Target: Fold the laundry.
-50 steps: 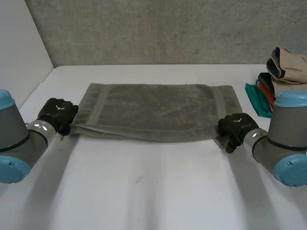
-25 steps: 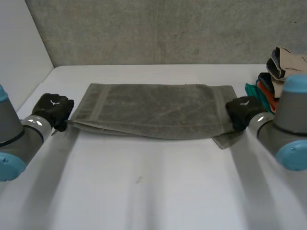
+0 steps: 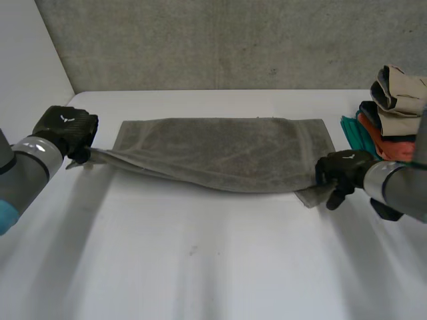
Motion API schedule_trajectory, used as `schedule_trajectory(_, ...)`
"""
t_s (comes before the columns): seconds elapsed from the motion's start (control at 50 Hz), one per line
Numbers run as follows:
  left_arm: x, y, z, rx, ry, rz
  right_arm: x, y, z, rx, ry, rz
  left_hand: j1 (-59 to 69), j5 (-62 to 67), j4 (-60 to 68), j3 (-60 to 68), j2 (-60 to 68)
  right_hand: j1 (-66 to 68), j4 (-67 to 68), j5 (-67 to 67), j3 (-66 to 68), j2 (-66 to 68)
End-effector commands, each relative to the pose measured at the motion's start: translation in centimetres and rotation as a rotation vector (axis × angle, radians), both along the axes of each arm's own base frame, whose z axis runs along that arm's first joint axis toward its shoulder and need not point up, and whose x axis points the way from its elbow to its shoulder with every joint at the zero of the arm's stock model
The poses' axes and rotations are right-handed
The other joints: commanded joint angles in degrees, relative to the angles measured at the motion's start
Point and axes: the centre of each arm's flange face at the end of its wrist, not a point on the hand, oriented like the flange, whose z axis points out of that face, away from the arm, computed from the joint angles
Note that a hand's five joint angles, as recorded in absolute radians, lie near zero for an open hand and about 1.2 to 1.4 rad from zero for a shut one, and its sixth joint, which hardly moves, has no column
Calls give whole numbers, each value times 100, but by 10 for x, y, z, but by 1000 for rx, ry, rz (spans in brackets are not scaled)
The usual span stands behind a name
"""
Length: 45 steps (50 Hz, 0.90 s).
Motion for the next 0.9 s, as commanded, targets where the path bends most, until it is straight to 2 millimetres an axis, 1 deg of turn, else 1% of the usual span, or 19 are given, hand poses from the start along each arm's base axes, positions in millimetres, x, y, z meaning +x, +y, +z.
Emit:
schedule_trajectory(0.02,-5,-17,4,-35,0,26,18,-9,-25,-78,8,54,1430,1330,1165,1184,1144,74,134,280,150,65)
schedule_trajectory(0.12,-6,-26,6,-41,0,30,21,-14,-35,-94,51,88,1430,1330,1165,1184,1144,-162,-101,44,-85,-170)
schedule_trajectory(0.28,-11,-38,6,-46,-6,34,24,-18,-47,-101,97,125,1430,1330,1165,1184,1144,-180,-119,27,-103,-188)
schedule_trajectory(0.34,-11,-43,5,-48,-8,43,24,-20,-49,-114,99,125,1430,1330,1165,1184,1144,139,199,345,216,130)
schedule_trajectory(0.36,-12,-44,5,-47,-7,44,24,-22,-50,-117,98,124,1430,1330,1165,1184,1144,373,434,579,450,365)
schedule_trajectory(0.42,-11,-47,3,-43,-7,56,23,-28,-48,-155,88,111,1430,1330,1165,1184,1144,4031,4091,4237,4107,4022)
schedule_trajectory(0.44,-12,-47,2,-37,-9,59,21,-31,-45,-180,81,96,1430,1330,1165,1184,1144,4228,4289,4434,4305,4220)
schedule_trajectory(0.5,-11,-46,1,-30,-13,63,19,-34,-36,-214,59,65,1430,1330,1165,1184,1144,4230,4291,4436,4307,4222)
schedule_trajectory(0.58,-10,-39,2,-11,-16,63,11,-39,0,-291,4,13,1430,1330,1165,1184,1144,4230,4291,4436,4307,4222)
schedule_trajectory(0.6,-9,-35,3,-5,-16,61,6,-41,13,-312,-16,-8,1430,1330,1165,1184,1144,4230,4291,4436,4307,4222)
schedule_trajectory(0.66,-7,-29,4,4,-16,60,0,-39,27,-310,-34,-29,1430,1330,1165,1184,1144,4230,4291,4436,4307,4222)
schedule_trajectory(0.68,-5,-24,4,12,-17,60,-3,-36,32,-295,-32,-33,1430,1330,1165,1184,1144,4230,4291,4436,4307,4222)
schedule_trajectory(0.74,-3,-15,2,36,-20,56,-7,-30,34,-239,-7,-26,1430,1330,1165,1184,1144,4230,4291,4436,4307,4222)
schedule_trajectory(0.76,-1,-9,0,50,-23,50,-8,-24,32,-193,23,-5,1430,1330,1165,1184,1144,4230,4291,4436,4307,4222)
schedule_trajectory(0.82,-1,-4,-5,63,-23,29,-8,-14,25,-128,77,35,1430,1330,1165,1184,1144,4230,4291,4436,4307,4222)
schedule_trajectory(0.84,-2,-3,-7,62,-20,15,-9,-8,21,-90,102,56,1430,1330,1165,1184,1144,4178,4238,4384,4254,4169)
schedule_trajectory(0.9,-4,-6,-7,39,-18,5,-6,-2,15,-63,114,83,1430,1330,1165,1184,1144,2669,2730,2875,2746,2661)
